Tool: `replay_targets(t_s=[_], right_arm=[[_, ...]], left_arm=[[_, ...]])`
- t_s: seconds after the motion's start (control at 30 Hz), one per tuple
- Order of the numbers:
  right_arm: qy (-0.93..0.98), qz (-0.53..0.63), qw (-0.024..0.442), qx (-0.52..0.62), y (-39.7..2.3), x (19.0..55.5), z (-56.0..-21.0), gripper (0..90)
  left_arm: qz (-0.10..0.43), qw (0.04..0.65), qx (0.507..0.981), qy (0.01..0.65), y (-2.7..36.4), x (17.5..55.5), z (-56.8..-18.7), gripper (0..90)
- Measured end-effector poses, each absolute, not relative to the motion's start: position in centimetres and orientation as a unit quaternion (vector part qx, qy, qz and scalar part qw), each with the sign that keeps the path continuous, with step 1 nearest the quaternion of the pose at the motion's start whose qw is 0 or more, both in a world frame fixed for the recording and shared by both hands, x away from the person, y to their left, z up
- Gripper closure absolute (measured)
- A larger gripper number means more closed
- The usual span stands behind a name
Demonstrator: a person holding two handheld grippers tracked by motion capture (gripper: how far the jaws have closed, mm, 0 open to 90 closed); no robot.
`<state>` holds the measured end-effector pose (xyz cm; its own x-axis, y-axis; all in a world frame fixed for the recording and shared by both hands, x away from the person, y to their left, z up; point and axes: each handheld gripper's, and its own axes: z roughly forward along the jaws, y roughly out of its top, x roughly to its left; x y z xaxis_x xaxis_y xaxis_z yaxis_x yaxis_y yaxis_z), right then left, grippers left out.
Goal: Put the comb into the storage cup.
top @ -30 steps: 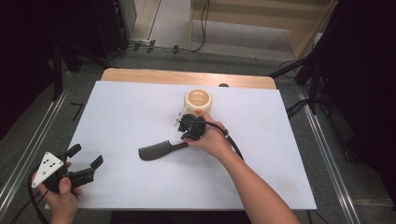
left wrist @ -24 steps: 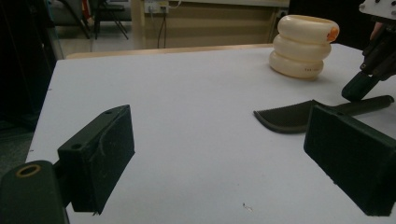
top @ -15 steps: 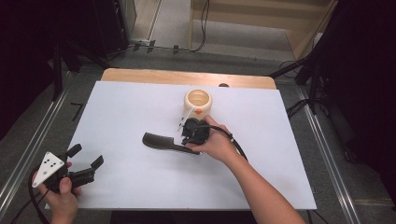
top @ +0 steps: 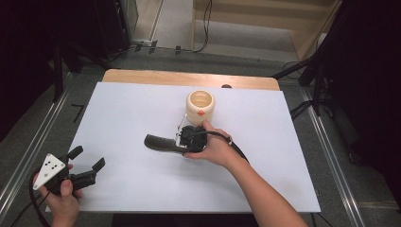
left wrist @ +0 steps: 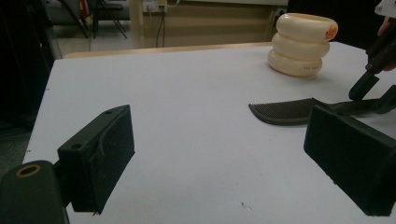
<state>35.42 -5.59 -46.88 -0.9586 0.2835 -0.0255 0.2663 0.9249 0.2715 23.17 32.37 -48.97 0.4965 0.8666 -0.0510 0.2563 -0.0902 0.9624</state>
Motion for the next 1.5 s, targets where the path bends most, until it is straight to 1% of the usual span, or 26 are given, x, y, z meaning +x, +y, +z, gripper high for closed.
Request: replay_targets(t_s=[0.13, 0.2, 0.27, 0.4, 0.87, 1.17, 1.5], right_arm=[[0.982, 0.128, 0.026, 0.138, -5.6, 35.8, -47.7, 64.7], [0.979, 0.144, 0.02, 0.145, -5.9, 36.1, -47.8, 69.9], [0.976, 0.152, 0.015, 0.158, -6.1, 36.1, -47.9, 70.4], [0.972, 0.158, 0.019, 0.176, -6.4, 35.7, -47.9, 70.9], [0.958, 0.223, 0.037, 0.176, -7.8, 34.9, -48.1, 71.0], [0.941, 0.285, 0.049, 0.178, -9.0, 33.5, -47.1, 71.0], [0.923, 0.331, 0.062, 0.186, -10.5, 32.2, -47.2, 71.0]], left_arm=[[0.285, 0.534, 0.68, 0.412, 32.4, 23.2, -49.0, 8.7], [0.285, 0.534, 0.68, 0.413, 32.4, 23.2, -49.0, 8.7], [0.285, 0.534, 0.681, 0.413, 32.4, 23.2, -49.0, 8.7], [0.286, 0.533, 0.681, 0.413, 32.4, 23.2, -49.0, 8.7], [0.287, 0.532, 0.682, 0.413, 32.3, 23.2, -49.0, 8.7], [0.289, 0.529, 0.683, 0.412, 32.2, 23.2, -49.0, 8.7], [0.291, 0.528, 0.684, 0.412, 32.2, 23.2, -49.0, 8.7]])
